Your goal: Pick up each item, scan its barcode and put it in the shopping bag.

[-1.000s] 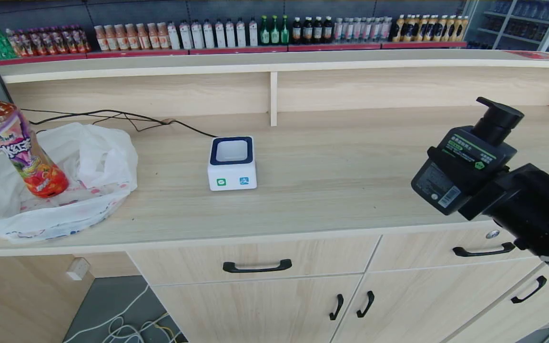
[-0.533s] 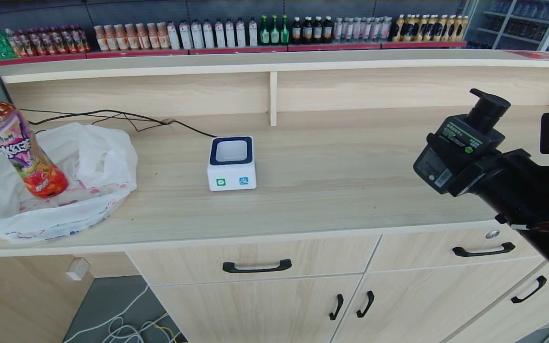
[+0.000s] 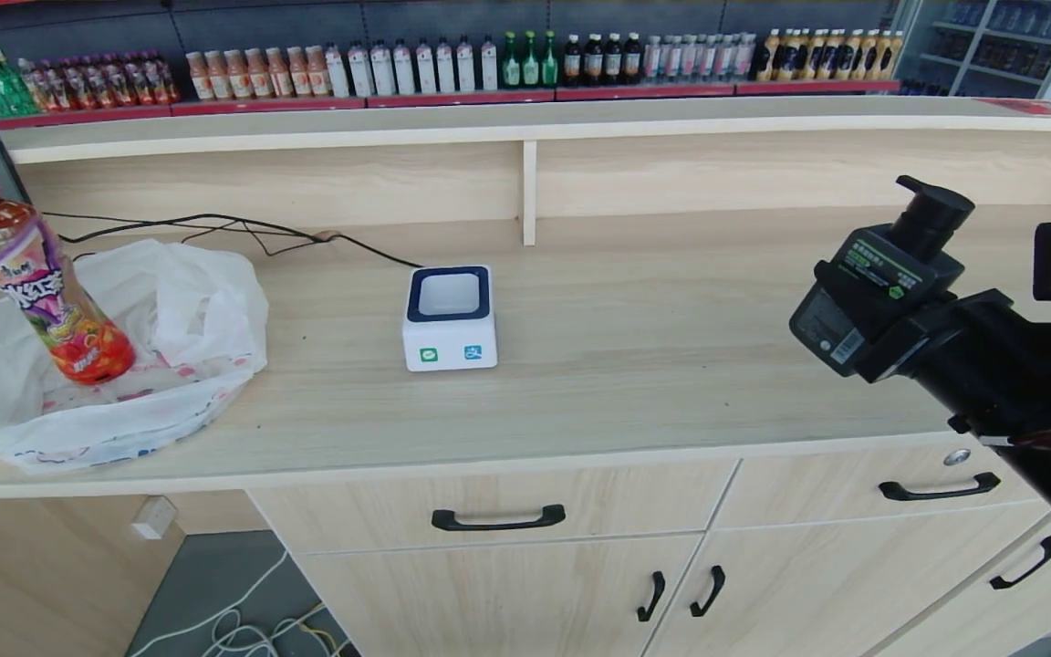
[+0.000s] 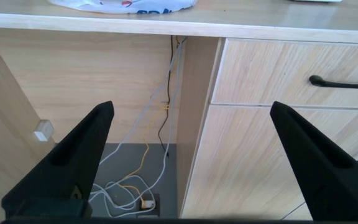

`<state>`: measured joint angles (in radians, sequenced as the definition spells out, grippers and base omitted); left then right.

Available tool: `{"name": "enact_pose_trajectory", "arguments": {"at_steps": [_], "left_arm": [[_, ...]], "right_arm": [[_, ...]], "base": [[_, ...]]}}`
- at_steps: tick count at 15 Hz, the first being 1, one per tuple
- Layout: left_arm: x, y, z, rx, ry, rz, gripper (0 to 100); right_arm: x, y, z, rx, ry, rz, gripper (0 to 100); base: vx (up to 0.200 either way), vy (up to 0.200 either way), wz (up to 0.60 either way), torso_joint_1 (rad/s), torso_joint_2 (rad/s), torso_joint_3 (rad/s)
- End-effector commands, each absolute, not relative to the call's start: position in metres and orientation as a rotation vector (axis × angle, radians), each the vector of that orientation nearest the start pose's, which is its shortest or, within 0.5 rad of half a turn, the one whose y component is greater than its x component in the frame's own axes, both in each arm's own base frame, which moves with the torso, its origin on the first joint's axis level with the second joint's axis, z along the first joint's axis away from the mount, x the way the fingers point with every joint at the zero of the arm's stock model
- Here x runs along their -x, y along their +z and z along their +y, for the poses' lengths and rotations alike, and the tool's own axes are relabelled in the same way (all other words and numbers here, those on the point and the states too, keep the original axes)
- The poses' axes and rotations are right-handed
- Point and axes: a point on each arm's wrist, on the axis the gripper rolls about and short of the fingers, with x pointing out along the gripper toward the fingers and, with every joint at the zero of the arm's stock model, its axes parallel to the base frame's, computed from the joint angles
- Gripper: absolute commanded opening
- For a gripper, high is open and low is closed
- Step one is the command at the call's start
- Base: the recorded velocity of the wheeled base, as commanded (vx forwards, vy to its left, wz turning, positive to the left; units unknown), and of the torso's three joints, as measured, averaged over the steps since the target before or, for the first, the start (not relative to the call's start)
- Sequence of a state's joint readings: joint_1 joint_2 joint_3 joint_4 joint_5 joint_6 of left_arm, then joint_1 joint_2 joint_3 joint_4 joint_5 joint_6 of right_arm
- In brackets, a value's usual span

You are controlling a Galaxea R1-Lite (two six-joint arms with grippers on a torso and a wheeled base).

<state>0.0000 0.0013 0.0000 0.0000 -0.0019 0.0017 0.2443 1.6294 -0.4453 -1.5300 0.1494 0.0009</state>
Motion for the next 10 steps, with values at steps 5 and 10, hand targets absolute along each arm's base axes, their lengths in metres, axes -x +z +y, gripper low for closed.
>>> {"name": "enact_pose_trajectory", "arguments": {"at_steps": [5,10], "left_arm": [[0.0227,0.0755,0.0,-0.002,-0.003,0.002,100],[0.0227,0.0755,0.0,0.0,-0.003,0.002,100]], "right_arm": [[-0.2422,0.2004,0.0642,-0.022,0.394,-0.343,0],[-0.2417,0.2017,0.0637,-0.022,0.393,-0.349,0]], "base": [[0.0,0.2,0.0,0.006,0.01,0.002],[0.0,0.2,0.0,0.0,0.0,0.004]]}}
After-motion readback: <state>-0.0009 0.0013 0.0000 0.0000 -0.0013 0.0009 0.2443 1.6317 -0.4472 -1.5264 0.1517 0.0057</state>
